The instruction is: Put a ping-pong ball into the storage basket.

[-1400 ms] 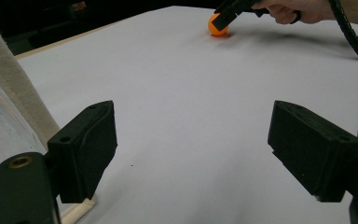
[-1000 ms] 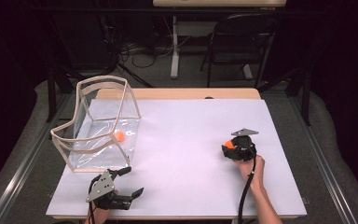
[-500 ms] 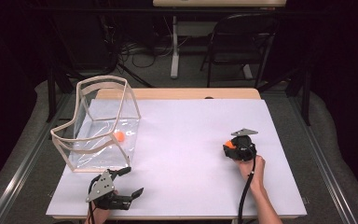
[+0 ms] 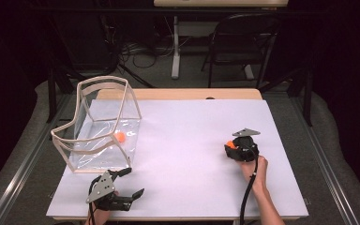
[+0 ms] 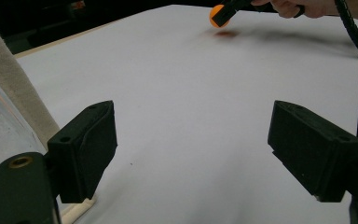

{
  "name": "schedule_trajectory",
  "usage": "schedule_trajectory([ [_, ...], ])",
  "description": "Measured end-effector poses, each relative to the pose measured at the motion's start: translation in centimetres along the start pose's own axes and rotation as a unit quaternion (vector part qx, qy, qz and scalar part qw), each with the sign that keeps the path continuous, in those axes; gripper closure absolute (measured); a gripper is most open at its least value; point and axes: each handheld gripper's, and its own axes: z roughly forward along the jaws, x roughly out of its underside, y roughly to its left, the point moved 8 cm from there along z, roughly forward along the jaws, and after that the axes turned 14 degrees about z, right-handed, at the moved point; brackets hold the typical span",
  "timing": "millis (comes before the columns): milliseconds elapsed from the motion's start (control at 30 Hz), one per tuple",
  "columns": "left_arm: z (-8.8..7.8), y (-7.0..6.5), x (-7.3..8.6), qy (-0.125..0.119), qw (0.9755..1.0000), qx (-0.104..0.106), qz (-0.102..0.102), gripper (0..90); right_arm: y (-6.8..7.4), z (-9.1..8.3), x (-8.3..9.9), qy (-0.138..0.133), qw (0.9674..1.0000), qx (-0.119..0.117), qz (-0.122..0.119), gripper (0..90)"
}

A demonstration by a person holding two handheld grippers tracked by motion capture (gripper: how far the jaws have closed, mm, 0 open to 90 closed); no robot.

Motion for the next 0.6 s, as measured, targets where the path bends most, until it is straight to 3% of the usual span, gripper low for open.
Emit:
schedule_trajectory([
  [600, 0.0, 0.0, 0.0, 0.0, 1.0, 0.001, 0.0, 15.7, 1.3, -1.1, -0.4, -0.008, 0.9998, -0.02, -0.006, 50.7],
])
